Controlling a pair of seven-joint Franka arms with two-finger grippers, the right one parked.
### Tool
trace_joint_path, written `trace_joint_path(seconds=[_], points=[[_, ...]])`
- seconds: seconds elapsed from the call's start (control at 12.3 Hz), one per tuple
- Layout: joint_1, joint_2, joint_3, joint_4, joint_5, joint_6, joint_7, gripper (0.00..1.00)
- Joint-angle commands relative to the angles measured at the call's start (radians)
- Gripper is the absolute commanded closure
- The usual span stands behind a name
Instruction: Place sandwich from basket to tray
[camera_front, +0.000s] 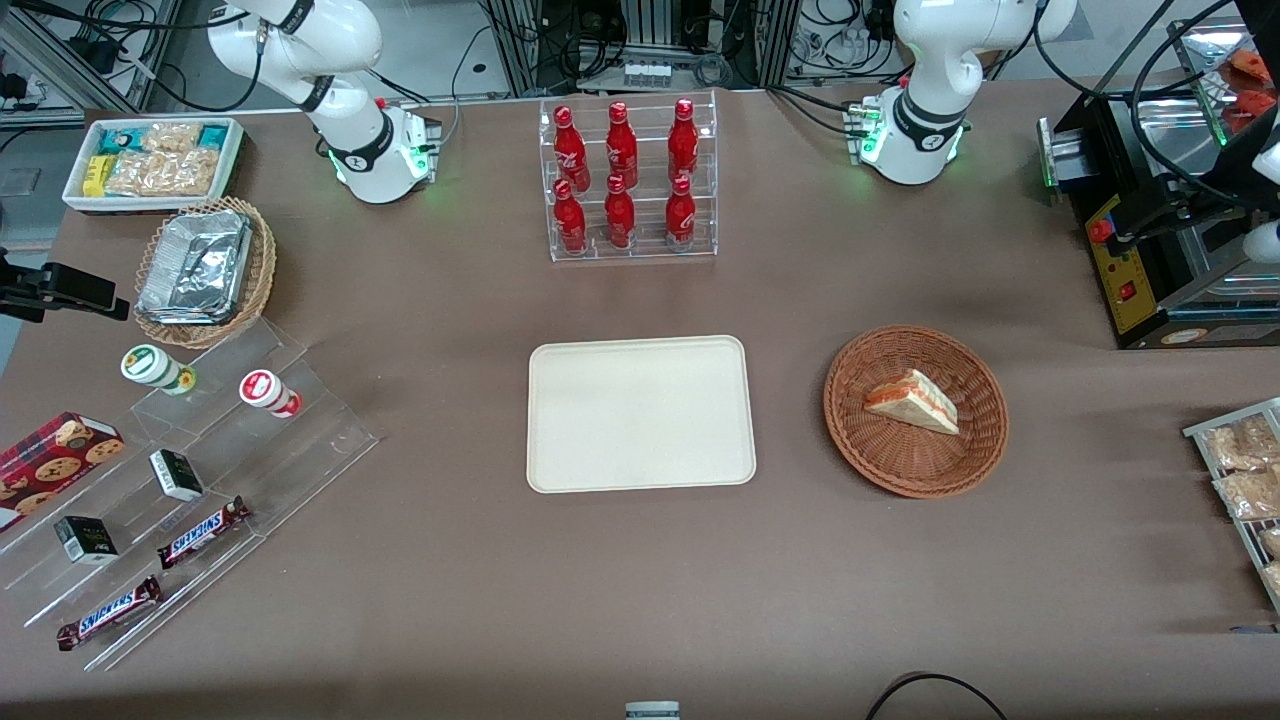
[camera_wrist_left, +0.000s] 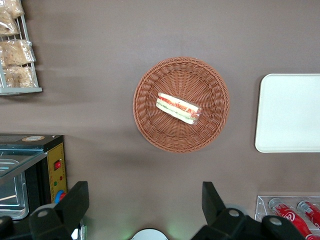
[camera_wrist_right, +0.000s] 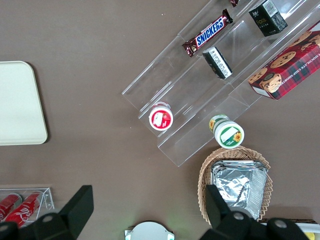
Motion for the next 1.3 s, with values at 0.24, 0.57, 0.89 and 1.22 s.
trace_joint_path(seconds=[0.24, 0.57, 0.89, 1.22], points=[[-0.016, 0.064, -0.013, -0.030, 0.041, 0.043, -0.099, 0.00], [-0.018, 0.020, -0.041, -0.335, 0.001, 0.390, -0.502, 0.00], [-0.019, 0.039, -0.099, -0.565, -0.013, 0.742, -0.971, 0.00], [-0.021, 0.042, -0.113, -0.753, -0.011, 0.953, -1.181, 0.00]])
